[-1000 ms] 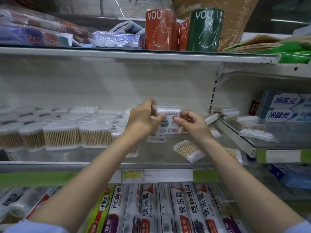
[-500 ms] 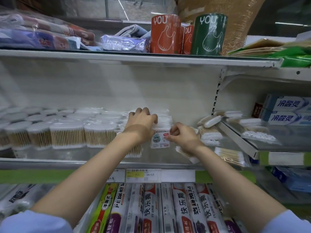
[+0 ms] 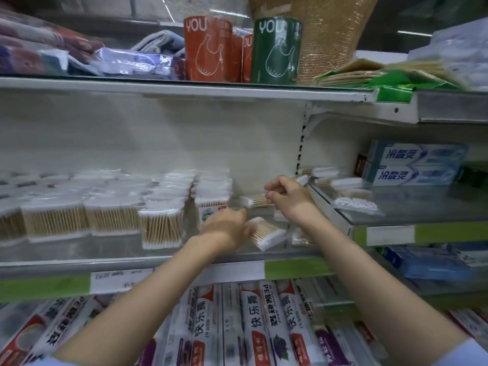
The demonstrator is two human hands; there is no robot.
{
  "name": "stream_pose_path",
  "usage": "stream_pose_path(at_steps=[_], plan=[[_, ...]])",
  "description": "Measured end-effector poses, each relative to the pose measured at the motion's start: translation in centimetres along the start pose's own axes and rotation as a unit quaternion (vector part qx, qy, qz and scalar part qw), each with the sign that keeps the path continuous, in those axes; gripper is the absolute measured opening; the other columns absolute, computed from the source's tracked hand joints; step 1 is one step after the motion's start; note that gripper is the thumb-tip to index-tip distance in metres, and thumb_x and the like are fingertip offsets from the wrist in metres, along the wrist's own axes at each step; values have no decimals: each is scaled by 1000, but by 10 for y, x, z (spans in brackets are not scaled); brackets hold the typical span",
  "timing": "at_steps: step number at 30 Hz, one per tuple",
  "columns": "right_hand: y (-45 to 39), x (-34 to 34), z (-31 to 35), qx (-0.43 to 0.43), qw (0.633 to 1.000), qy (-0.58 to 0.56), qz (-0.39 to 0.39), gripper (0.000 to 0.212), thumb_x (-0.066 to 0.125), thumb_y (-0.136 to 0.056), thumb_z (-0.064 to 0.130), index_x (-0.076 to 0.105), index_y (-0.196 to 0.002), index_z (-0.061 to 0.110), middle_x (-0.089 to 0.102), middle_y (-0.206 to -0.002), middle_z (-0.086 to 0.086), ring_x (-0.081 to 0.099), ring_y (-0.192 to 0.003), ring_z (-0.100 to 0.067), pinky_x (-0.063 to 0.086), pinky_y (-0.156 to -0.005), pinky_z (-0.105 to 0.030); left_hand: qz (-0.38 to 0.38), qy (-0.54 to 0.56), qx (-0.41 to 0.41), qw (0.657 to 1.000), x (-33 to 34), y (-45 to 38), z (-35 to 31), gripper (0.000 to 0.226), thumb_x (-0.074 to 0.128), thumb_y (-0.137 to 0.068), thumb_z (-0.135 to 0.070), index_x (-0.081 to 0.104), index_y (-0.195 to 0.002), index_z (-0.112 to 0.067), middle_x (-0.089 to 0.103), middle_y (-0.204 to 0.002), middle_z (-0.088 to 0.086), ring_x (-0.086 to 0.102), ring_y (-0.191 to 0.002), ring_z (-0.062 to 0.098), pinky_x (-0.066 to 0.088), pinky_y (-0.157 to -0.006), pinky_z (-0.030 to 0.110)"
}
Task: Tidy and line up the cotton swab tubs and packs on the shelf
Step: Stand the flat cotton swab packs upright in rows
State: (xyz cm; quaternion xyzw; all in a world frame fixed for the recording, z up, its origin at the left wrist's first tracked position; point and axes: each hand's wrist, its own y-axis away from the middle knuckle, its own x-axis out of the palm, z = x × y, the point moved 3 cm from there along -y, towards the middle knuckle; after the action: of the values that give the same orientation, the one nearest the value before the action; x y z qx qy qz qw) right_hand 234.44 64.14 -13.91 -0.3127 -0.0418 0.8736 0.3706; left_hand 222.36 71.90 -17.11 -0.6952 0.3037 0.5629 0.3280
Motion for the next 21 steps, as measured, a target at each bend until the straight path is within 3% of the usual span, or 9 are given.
stream_pose_path(at_steps=[5,8,14,17,19,21], plan=[[3,-2,-3,-2,1000,-11,8,13,49,-94,15,60,-97,22,65,-105,0,58,-98,-16,45,-85,-29,-76,179,-27,981,4,-3,3,27,57,-90,-35,52,-111,-20,62,-107,2,57,-100,21,48,-89,39],[5,5,-4,-17,999,-41,2,13,52,-93,14,62,-99,18,63,-103,-1,55,-94,-13,40,-80,-24,-154,374,-20,914,-2,2,10,20,69,-83,-20,52,-93,-23,59,-95,-4,59,-91,20,52,-85,41],[19,31,-20,43,983,-172,51,30,63,-87,30,53,-113,20,59,-104,4,59,-98,-17,50,-88,-38,-292,498,-14,816,-7,13,25,29,64,-85,-7,52,-90,-32,59,-98,-5,63,-93,20,57,-77,40],[23,38,-24,89,935,-338,54,28,69,-82,11,49,-102,19,62,-108,-7,64,-99,-29,55,-84,-45,-307,526,-11,793,-2,18,26,32,61,-87,-3,51,-99,-31,56,-97,-3,63,-92,21,57,-71,35],[20,37,-24,84,914,-394,37,27,68,-82,6,49,-99,15,66,-103,-8,66,-92,-26,56,-78,-41,-291,569,-7,769,1,19,28,33,60,-87,-3,51,-106,-28,54,-92,1,62,-85,19,58,-66,33],[20,36,-23,58,913,-403,25,19,67,-83,9,54,-97,15,69,-91,0,65,-82,-17,51,-71,-31,-261,594,-16,761,3,19,30,31,61,-87,-8,52,-111,-23,56,-88,8,61,-83,22,58,-70,37]])
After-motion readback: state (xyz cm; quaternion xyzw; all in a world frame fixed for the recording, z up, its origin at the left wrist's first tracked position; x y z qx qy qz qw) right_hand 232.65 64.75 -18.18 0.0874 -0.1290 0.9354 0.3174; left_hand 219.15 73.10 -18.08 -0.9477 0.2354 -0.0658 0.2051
